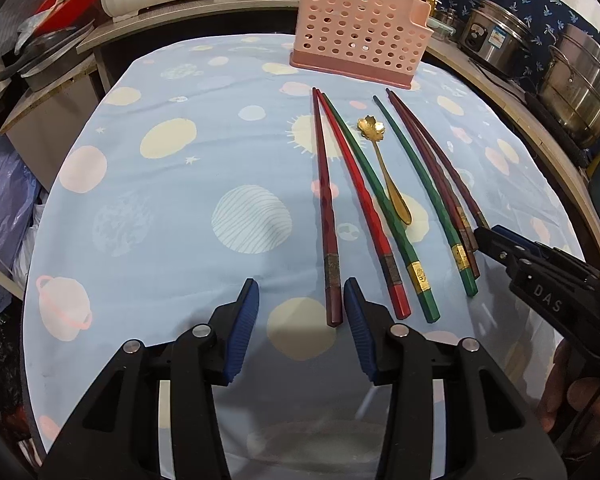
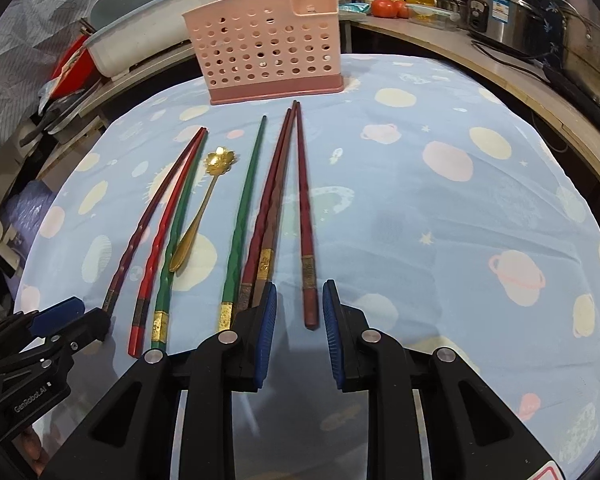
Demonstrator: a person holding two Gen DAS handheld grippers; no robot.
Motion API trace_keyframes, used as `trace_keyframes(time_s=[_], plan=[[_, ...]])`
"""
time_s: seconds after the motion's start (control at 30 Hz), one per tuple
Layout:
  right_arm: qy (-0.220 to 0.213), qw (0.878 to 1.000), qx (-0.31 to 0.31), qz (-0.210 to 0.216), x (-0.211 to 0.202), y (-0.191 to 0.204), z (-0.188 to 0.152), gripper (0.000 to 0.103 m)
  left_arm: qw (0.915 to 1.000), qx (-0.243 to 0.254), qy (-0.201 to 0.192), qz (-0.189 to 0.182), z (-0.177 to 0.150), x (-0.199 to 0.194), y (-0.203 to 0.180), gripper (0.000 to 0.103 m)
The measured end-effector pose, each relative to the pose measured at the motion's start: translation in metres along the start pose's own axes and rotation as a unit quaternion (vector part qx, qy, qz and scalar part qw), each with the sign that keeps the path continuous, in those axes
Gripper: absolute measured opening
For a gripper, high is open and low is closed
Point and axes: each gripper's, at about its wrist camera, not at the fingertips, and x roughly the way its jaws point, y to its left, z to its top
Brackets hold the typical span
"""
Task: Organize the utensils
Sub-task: 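Grasp a dark brown chopstick with the left tool while the right tool grasps another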
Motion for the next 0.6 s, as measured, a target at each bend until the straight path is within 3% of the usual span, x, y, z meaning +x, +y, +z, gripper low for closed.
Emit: trace_keyframes(time_s=[0.13, 0.3, 0.6], plan=[[-0.002, 1.000, 0.001, -0.004, 0.001, -0.002, 0.001, 0.007, 0.9999, 0.010, -0.005, 0.003, -0.001, 0.001, -0.004, 0.034], [-0.003, 1.000, 0.007, -0.002, -0.003, -0.007, -0.003, 0.007, 0.9998, 0.012, -0.004, -0.012, 0.001, 0.003, -0.006, 0.007], [-0.020, 0.999, 0.026, 0.007, -0.040, -0.019, -0.017, 0.007, 0.9997, 0.000, -0.008, -0.025, 0.000, -0.013, -0.001, 0.007]])
